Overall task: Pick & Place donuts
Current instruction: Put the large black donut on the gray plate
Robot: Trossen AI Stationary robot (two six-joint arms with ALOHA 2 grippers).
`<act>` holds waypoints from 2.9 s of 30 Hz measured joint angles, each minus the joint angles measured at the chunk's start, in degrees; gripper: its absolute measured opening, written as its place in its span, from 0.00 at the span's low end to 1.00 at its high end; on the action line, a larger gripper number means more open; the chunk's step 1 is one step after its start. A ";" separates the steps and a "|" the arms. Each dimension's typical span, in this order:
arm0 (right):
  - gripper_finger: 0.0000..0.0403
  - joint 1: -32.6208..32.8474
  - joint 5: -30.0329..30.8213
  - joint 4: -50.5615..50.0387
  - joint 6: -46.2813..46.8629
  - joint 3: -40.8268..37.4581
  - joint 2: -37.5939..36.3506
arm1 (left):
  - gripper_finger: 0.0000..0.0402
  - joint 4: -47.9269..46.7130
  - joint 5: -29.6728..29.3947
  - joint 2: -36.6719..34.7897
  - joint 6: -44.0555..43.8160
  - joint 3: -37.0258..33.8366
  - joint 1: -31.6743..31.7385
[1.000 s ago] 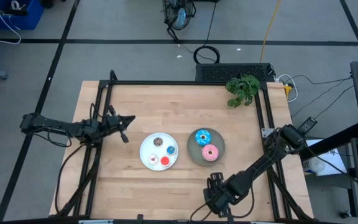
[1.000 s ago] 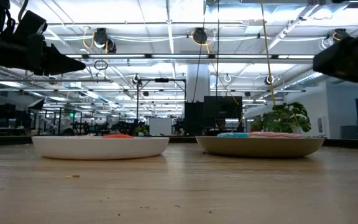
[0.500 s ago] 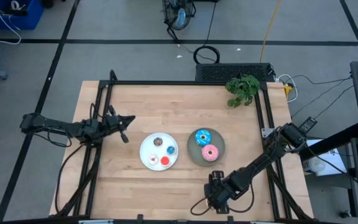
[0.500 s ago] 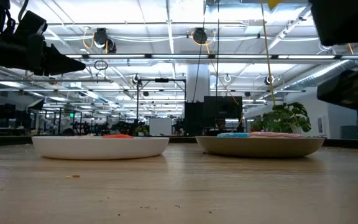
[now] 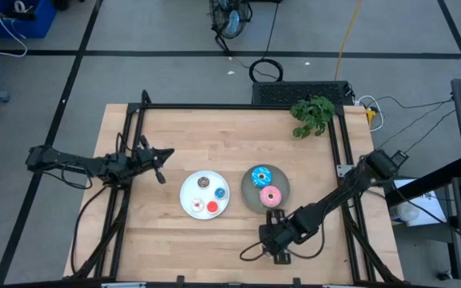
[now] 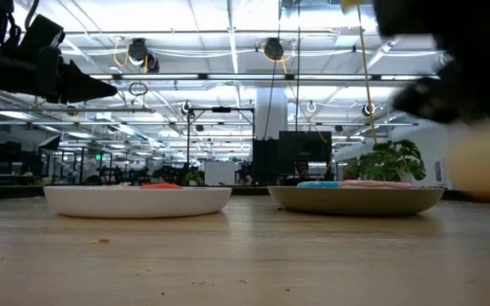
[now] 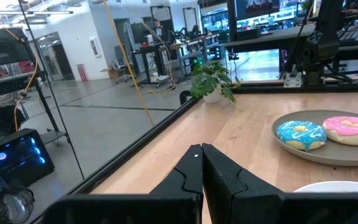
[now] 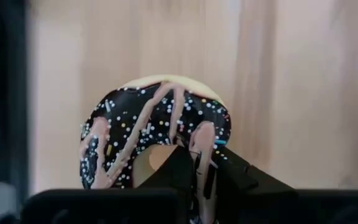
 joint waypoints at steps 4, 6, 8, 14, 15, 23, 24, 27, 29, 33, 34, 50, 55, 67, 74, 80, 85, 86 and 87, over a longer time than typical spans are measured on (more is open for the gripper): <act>0.03 -2.11 2.80 -1.08 -4.90 1.33 -5.01 | 0.02 0.00 0.00 0.02 0.00 0.00 -0.01; 0.03 -3.66 5.74 -0.19 -8.53 1.81 -7.67 | 0.02 -0.01 0.01 0.01 0.00 -0.01 -0.02; 0.03 -5.73 9.09 -0.12 -11.45 1.94 -10.52 | 0.02 -0.02 0.02 0.00 0.00 -0.01 -0.01; 0.03 -14.73 11.67 -0.07 -18.93 1.87 -13.20 | 0.02 -0.48 0.02 0.02 0.04 0.00 0.00; 0.03 -16.37 11.76 0.31 -20.73 1.57 -12.86 | 0.02 -0.50 0.02 0.02 0.11 -0.02 0.00; 0.03 -26.65 11.47 5.32 -25.17 -2.58 -5.78 | 0.02 -2.20 0.00 0.01 0.52 0.00 0.00; 0.03 -27.29 11.39 5.27 -25.15 -2.89 -4.71 | 0.02 -2.31 0.02 0.01 0.52 0.00 -0.02; 0.03 -28.36 10.72 5.06 -25.49 -3.31 -1.81 | 0.02 -2.59 0.01 0.02 0.52 -0.01 -0.01; 0.03 -28.68 9.45 5.67 -26.15 -3.30 -0.50 | 0.02 -2.55 0.00 0.02 0.52 -0.02 -0.02; 0.03 -28.62 8.24 6.13 -26.56 -3.24 0.90 | 0.02 -2.53 0.00 0.01 0.52 -0.01 -0.01; 0.04 -28.62 8.20 5.88 -26.89 -3.22 0.99 | 0.02 -2.52 0.01 0.00 0.52 -0.01 0.00; 0.40 -28.47 9.75 2.49 -27.69 -3.22 0.27 | 0.02 -2.66 0.00 0.02 0.84 -0.02 -0.01; 0.48 -28.47 9.79 1.44 -27.34 -3.20 0.27 | 0.02 -2.65 0.00 0.01 1.05 0.00 -0.02; 0.57 -28.47 8.01 -5.16 -26.22 2.32 0.30 | 0.02 -3.07 0.00 0.01 1.07 -0.01 0.00; 0.58 -28.50 5.61 -4.41 -25.82 2.40 0.30 | 0.02 -3.07 0.00 0.02 1.05 -0.01 -0.02; 0.64 -28.59 5.19 -8.13 -25.18 2.93 0.30 | 0.02 -2.73 0.00 0.02 1.05 -0.02 0.00; 0.71 -29.15 5.44 -12.14 -24.31 5.63 0.30 | 0.02 -2.43 0.00 0.02 1.05 -0.02 -0.01; 0.72 -29.28 5.44 -12.60 -24.68 6.20 0.30 | 0.02 -2.39 0.00 0.00 1.05 -0.02 -0.01; 0.72 -29.42 5.43 -12.84 -24.76 6.77 0.30 | 0.02 -2.44 0.00 0.01 1.04 0.00 -0.01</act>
